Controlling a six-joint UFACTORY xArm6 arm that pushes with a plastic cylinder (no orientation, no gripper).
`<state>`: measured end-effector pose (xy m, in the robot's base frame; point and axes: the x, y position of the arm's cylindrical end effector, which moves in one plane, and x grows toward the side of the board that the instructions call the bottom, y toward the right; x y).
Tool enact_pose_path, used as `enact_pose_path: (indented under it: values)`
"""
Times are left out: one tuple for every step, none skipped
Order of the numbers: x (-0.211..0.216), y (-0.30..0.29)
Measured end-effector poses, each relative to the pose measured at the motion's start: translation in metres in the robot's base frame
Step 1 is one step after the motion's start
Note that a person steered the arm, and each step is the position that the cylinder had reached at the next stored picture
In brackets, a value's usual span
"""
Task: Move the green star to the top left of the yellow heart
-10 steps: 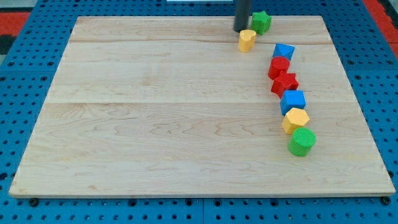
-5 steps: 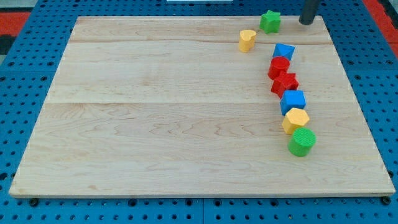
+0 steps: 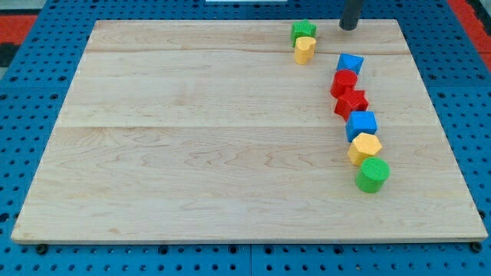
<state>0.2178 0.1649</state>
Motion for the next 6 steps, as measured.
enact_pose_path:
  values:
    - [-0.001, -0.094]
    - [0.001, -0.130]
    - [0.001, -0.056]
    - [0.017, 0.032]
    - [0.028, -0.014]
    - [0.034, -0.045]
